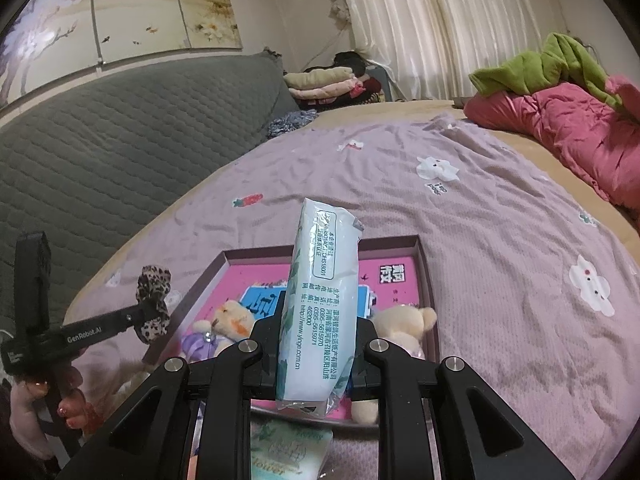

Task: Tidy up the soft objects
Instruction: 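Lift the leopard scrunchie over the box with the left tool while the right tool carries the wipe pack, then lower the white wipe pack into the box beside the pink-dress teddy and open the right tool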

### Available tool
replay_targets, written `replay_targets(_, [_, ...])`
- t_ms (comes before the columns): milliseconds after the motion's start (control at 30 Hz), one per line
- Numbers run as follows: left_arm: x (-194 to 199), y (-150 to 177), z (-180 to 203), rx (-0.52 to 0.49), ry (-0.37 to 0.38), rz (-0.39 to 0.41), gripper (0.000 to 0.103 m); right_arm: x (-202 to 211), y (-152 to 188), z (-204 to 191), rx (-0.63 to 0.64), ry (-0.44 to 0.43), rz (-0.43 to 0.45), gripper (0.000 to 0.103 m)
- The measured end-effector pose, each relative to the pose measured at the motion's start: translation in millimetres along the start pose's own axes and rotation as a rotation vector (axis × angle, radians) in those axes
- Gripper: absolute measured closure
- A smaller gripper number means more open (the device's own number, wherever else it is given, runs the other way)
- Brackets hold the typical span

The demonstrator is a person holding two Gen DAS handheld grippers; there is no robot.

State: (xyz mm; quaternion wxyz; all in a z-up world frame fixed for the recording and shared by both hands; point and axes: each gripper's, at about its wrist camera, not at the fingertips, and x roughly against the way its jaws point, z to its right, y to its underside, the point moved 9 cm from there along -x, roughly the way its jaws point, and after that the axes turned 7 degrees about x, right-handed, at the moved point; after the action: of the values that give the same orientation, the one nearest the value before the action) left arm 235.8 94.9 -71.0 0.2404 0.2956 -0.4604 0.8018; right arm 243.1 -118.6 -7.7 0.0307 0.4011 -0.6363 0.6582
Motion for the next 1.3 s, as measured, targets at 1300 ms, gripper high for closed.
replay_targets(1300, [-44,29,10,-0.044,0.021,-0.181,0.089,-74,21,-15,0.007,-0.122,-0.200,0.081])
